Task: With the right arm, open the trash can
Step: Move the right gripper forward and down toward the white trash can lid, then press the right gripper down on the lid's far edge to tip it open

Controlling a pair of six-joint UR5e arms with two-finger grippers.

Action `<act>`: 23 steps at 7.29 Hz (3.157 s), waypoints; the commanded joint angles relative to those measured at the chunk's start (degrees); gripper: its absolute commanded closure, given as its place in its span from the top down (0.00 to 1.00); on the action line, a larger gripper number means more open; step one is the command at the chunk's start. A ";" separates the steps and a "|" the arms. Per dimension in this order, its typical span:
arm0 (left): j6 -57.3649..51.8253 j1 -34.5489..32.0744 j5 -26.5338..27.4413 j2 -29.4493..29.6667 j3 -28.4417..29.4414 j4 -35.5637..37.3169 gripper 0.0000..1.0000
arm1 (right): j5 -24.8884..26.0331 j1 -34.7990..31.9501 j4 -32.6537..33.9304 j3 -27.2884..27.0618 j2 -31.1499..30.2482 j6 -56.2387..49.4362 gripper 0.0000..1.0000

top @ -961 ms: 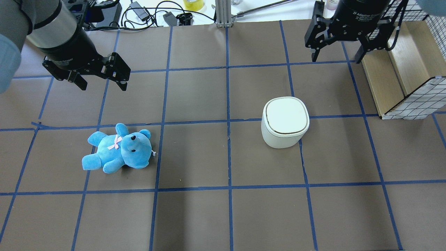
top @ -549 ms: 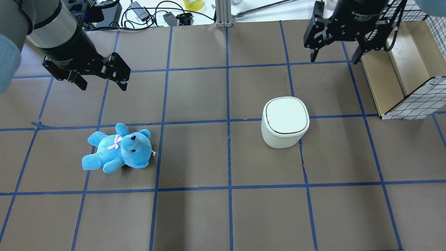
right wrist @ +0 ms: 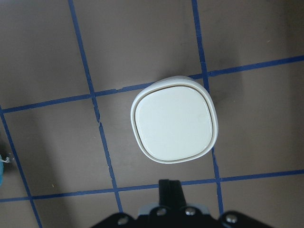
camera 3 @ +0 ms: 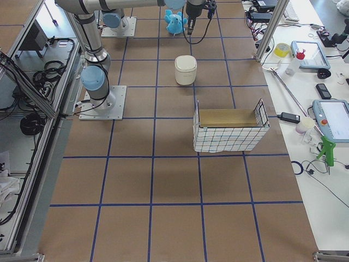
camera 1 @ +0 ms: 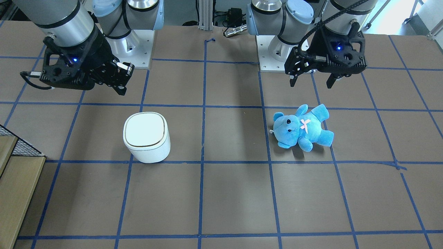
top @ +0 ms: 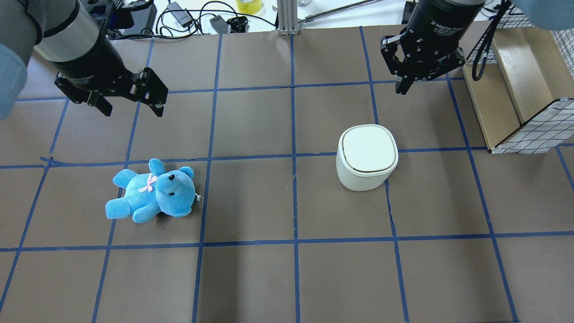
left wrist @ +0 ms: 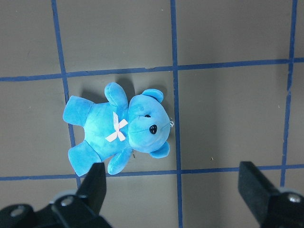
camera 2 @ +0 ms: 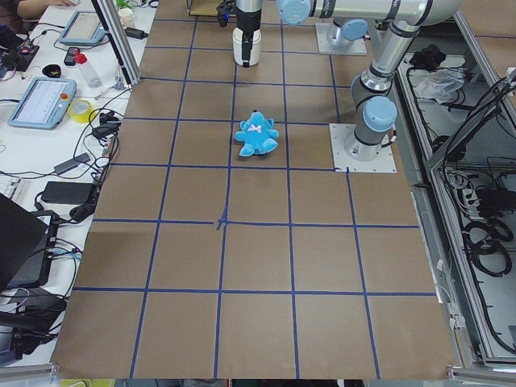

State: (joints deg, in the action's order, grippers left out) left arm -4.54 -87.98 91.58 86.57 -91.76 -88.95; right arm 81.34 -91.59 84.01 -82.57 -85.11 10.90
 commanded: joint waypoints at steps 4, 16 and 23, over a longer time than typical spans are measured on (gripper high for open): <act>-0.03 0.00 0.00 0.00 0.00 0.00 1.00 | 1.45 -0.25 12.50 -10.85 0.12 3.95 0.00; 0.06 0.00 0.00 0.00 0.00 0.00 1.00 | 4.00 -0.17 23.66 -23.07 1.61 6.32 0.00; -0.03 0.00 0.00 0.00 0.00 0.00 1.00 | 5.93 0.01 26.99 -23.94 3.54 8.87 0.00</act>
State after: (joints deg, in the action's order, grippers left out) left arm -4.54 -87.98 91.58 86.57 -91.76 -88.95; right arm 87.28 -91.57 109.71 -105.98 -82.36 19.64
